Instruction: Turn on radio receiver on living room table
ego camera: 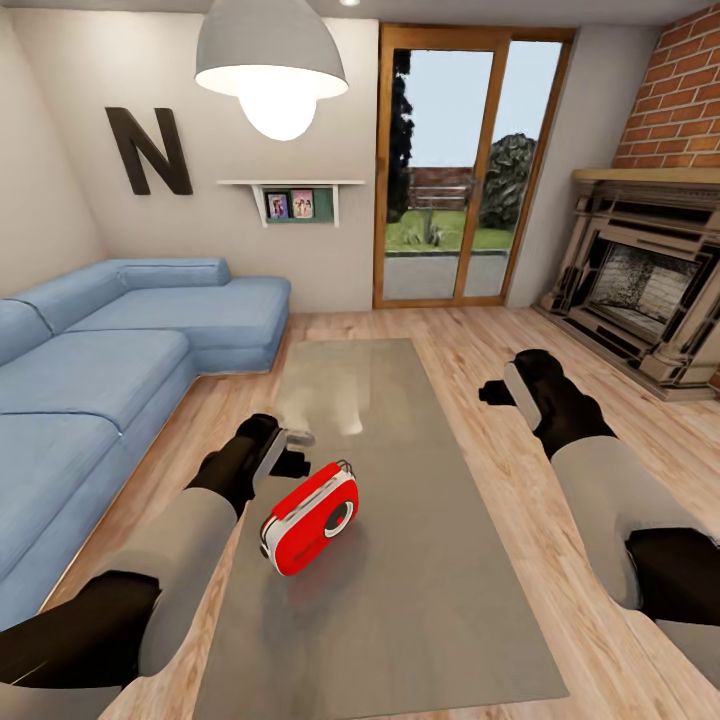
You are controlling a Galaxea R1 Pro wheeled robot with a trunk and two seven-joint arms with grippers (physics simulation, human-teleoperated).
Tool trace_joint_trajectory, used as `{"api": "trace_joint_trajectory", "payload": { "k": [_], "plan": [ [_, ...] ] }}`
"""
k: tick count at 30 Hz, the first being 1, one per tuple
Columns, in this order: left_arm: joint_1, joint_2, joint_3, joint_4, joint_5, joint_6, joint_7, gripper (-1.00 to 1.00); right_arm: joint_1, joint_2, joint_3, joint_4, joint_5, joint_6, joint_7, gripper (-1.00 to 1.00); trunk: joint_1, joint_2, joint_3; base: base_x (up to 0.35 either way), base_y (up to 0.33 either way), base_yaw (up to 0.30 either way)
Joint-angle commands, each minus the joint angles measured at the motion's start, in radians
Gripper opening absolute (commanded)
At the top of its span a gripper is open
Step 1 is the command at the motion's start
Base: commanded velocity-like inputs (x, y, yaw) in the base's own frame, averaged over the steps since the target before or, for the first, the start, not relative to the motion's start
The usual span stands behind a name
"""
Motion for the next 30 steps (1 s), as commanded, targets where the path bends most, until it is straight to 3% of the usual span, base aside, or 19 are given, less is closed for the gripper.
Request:
{"api": "trace_joint_trajectory", "payload": {
  "k": [1, 19, 30],
  "plan": [
    [0.0, 0.0, 0.0, 0.002, 0.0, 0.0, 0.0, 1.0, 0.0, 0.0, 0.0, 0.0, 0.001, 0.0, 0.0, 1.0, 0.0, 0.0, 0.0, 0.0, 0.0, 0.0],
    [0.0, 0.0, 0.0, 0.008, 0.0, -0.002, 0.0, 1.0, 0.0, 0.039, 0.003, 0.001, -0.003, 0.001, 0.001, 1.0, 0.0, 0.0, -0.019, 0.0, 0.0, 0.0],
    [0.0, 0.0, 0.001, 0.008, -0.001, -0.004, 0.0, 1.0, 0.0, 0.047, 0.004, -0.001, -0.002, 0.001, 0.0, 1.0, 0.0, 0.0, -0.037, 0.0, 0.0, 0.0]
  ]
}}
